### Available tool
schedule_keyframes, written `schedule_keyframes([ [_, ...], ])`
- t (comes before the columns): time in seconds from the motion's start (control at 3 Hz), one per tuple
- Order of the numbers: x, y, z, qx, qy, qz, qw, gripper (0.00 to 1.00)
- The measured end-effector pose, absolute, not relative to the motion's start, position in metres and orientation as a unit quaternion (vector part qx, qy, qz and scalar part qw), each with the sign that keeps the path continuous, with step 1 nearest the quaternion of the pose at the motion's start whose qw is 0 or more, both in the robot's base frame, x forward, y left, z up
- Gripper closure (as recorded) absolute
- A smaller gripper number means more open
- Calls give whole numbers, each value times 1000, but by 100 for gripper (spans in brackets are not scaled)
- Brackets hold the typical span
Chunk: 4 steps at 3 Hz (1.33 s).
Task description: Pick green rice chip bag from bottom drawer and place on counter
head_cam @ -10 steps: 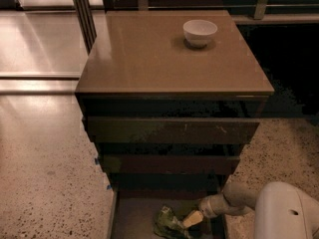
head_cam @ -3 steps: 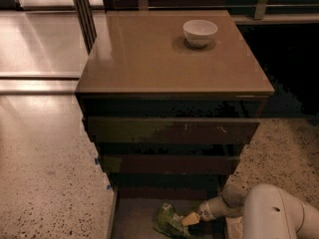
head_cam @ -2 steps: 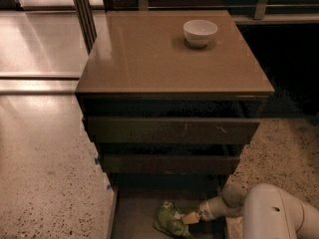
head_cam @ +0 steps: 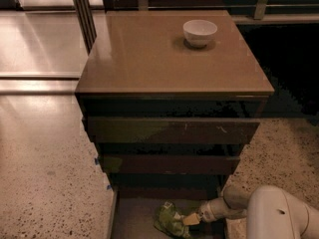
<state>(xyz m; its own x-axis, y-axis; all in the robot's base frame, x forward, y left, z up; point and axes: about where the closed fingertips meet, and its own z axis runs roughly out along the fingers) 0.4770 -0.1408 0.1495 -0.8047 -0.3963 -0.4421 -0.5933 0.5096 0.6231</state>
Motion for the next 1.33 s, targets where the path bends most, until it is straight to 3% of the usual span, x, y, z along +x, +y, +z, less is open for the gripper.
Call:
schedule_keyframes([
  [0.67,492,-173,246,-309,859,334,233,100],
  [1.33,511,-138,375,-358,860,229,282,100],
])
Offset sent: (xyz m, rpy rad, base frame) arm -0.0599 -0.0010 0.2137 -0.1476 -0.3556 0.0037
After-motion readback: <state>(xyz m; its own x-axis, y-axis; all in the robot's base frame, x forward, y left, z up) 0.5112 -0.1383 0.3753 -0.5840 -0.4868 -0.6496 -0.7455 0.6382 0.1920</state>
